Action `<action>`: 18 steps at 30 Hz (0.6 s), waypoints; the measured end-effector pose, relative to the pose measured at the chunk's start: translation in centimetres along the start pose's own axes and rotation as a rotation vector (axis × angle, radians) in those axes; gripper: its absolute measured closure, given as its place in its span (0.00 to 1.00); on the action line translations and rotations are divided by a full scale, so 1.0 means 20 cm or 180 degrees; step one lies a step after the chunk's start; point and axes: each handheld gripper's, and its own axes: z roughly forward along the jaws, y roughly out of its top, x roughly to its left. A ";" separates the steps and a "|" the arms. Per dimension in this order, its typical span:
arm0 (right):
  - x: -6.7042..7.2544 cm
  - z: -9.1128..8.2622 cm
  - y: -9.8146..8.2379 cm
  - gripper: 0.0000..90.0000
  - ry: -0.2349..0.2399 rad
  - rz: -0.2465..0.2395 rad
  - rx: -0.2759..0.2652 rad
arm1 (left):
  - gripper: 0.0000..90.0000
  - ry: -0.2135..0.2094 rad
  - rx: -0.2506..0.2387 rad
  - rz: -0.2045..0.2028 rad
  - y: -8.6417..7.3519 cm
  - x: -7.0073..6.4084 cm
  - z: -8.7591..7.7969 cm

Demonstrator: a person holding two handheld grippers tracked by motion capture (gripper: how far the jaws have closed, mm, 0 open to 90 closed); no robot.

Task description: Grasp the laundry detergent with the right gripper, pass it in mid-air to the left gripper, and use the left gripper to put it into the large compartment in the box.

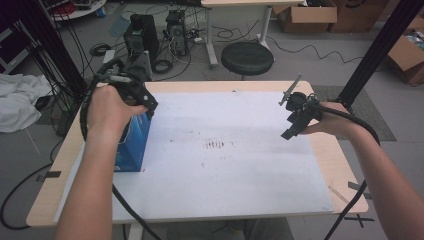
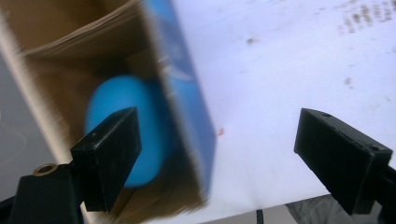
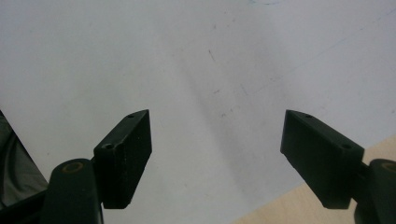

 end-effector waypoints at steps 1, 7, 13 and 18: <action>0.00 0.00 0.00 0.27 0.0005 0.0006 0.0000 | 0.17 -0.0010 -0.0017 0.0046 0.01 -0.03 0.01; 0.01 0.01 0.01 0.26 0.0013 0.0000 -0.0004 | 0.17 -0.0143 -0.0074 0.0232 0.08 -0.17 0.11; 0.01 0.00 0.01 0.25 0.0025 0.0036 -0.0013 | 0.17 -0.0216 -0.0036 0.0424 0.13 -0.29 0.24; 0.01 -0.01 0.01 0.25 0.0041 0.0028 -0.0018 | 0.17 -0.0236 0.0023 0.0470 0.17 -0.35 0.33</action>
